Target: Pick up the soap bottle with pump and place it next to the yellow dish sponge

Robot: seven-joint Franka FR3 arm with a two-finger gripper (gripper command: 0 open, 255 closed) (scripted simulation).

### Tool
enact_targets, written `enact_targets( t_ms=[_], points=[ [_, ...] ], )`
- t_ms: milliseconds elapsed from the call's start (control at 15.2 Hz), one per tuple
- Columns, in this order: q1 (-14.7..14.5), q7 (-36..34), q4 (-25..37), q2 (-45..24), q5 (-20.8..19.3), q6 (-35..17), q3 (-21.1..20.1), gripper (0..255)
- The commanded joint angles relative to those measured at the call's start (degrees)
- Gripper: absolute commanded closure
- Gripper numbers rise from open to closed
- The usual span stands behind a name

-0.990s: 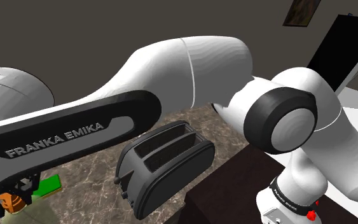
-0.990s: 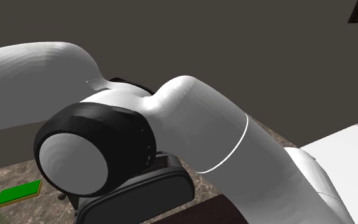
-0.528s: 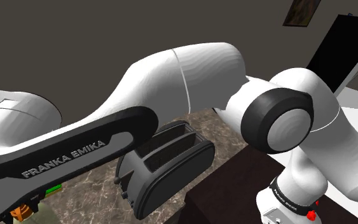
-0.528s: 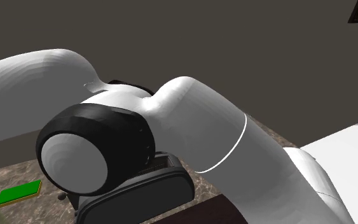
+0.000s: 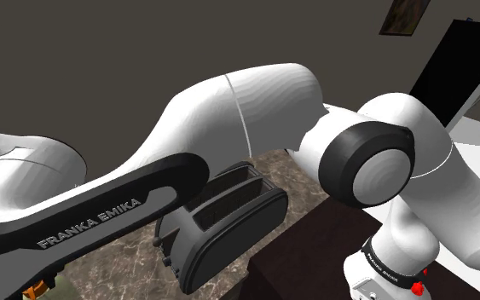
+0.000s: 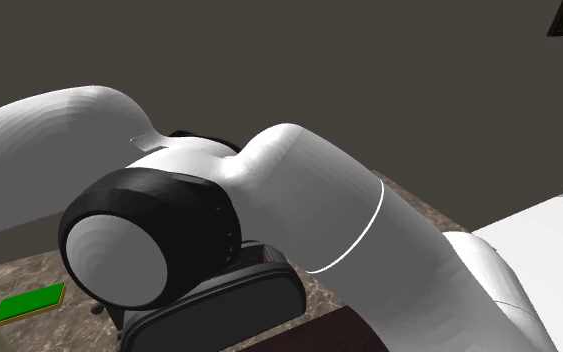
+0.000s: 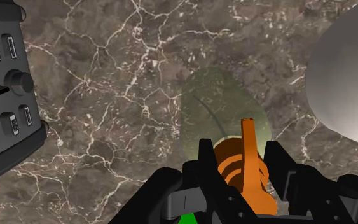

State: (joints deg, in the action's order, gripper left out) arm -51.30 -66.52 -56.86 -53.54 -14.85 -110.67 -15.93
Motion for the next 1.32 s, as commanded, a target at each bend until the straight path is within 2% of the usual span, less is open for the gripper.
enact_targets(
  t_ms=[0,66,132,462,726,1254],
  points=[
    [0.0,0.0,0.0,0.0,0.0,0.0,0.0,255],
    [0.0,0.0,0.0,0.0,0.0,0.0,0.0,255],
    [0.0,0.0,0.0,0.0,0.0,0.0,0.0,0],
    [0.0,0.0,0.0,0.0,0.0,0.0,0.0,0],
    [-0.4,0.5,3.6,2.2,0.5,5.6,-0.4,0],
    [-0.3,0.5,3.6,2.2,0.5,5.6,-0.4,0]
  ],
)
